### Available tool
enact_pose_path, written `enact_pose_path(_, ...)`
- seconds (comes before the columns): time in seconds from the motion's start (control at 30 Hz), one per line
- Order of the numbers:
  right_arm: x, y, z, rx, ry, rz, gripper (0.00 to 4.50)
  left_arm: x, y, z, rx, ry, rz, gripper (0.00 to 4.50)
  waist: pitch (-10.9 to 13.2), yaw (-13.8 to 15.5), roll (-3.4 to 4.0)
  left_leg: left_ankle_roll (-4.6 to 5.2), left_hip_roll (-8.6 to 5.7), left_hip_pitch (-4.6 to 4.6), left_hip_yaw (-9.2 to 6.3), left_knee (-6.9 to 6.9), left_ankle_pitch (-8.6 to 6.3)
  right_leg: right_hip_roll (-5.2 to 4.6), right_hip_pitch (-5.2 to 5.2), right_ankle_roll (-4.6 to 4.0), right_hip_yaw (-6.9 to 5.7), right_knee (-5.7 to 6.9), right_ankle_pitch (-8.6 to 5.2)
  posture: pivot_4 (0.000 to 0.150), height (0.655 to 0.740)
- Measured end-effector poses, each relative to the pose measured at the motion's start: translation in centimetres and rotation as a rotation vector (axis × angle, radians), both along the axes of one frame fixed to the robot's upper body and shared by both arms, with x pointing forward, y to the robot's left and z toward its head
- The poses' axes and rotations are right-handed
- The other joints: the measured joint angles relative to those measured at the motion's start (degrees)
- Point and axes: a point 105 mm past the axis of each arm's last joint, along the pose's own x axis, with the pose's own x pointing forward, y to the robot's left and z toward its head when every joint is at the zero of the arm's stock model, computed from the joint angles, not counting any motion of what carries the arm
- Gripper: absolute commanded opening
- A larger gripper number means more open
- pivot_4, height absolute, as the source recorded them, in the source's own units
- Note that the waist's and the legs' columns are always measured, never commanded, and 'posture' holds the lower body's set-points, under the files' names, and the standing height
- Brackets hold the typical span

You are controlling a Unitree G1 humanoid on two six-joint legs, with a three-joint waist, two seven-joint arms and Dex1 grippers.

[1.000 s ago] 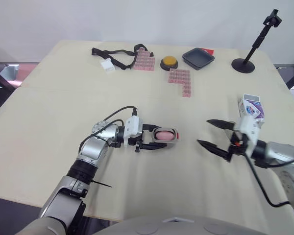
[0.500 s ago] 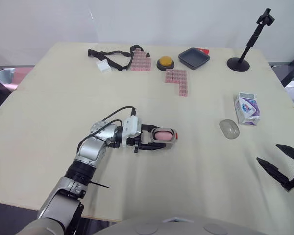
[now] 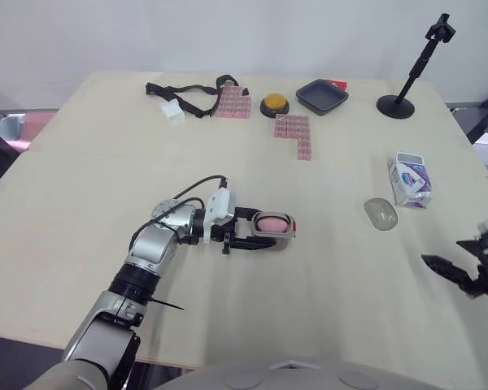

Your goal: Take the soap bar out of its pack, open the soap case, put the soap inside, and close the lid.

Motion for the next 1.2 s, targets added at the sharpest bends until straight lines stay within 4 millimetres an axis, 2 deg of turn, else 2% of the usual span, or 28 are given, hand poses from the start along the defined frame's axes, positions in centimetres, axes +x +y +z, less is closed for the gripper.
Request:
enact_pose_path(0.13, 2.2, 2.2, 2.1, -0.022, 0.119, 0.039, 4.48, -0.1, -0.8, 0.4, -0.007, -0.025, -0.024, 1.92, 0.0, 0.1, 0.08, -0.07, 0.04, 0.13, -0.08, -0.07, 0.05, 0.07, 0.17, 0.13, -0.06, -0.02, 0.08, 0.15, 0.7287)
enact_pose_path(0.23, 2.7, 3.3, 1.5, -0.006, 0.18, 0.064, 4.48, -0.1, -1.1, 0.3, -0.006, -0.033, -0.019, 1.92, 0.0, 1.0, 0.13, -0.2, 0.04, 0.1, -0.08, -0.18, 0.12, 0.07, 0.16, 0.31, -0.09, -0.07, 0.15, 0.15, 0.7287)
enact_pose_path(0.37, 4.9, 5.2, 1.1, 0.017, 0.19, 0.094, 4.48, 0.0, -1.5, 0.3, -0.017, -0.035, -0.004, 1.92, 0.0, 1.4, 0.21, -0.36, 0.02, 0.04, -0.05, -0.16, 0.21, 0.06, 0.13, 0.33, -0.07, -0.12, 0.16, 0.15, 0.7287)
enact_pose_path(0.57, 7.5, 6.0, 0.5, -0.011, 0.206, 0.047, 4.48, 0.0, -1.7, 0.3, -0.022, -0.036, 0.004, 1.92, 0.0, 1.7, 0.22, -0.49, 0.02, 0.03, -0.04, -0.16, 0.27, 0.07, 0.12, 0.35, -0.07, -0.1, 0.17, 0.15, 0.7287)
enact_pose_path(0.77, 8.3, 6.1, -0.2, -0.032, 0.257, 0.007, 4.48, 0.1, -1.7, 0.1, -0.009, -0.042, 0.014, 1.92, 0.0, 2.2, 0.22, -0.57, 0.01, 0.01, -0.03, -0.16, 0.25, 0.09, 0.12, 0.37, -0.07, -0.12, 0.18, 0.15, 0.7287)
enact_pose_path(1.2, 8.3, 6.2, -1.6, -0.028, 0.341, -0.024, 4.48, 0.1, -1.7, -0.1, -0.008, -0.038, 0.023, 1.92, 0.0, 2.6, 0.21, -0.75, -0.09, 0.01, -0.03, -0.15, 0.18, 0.22, 0.13, 0.41, -0.06, -0.13, 0.2, 0.15, 0.7287)
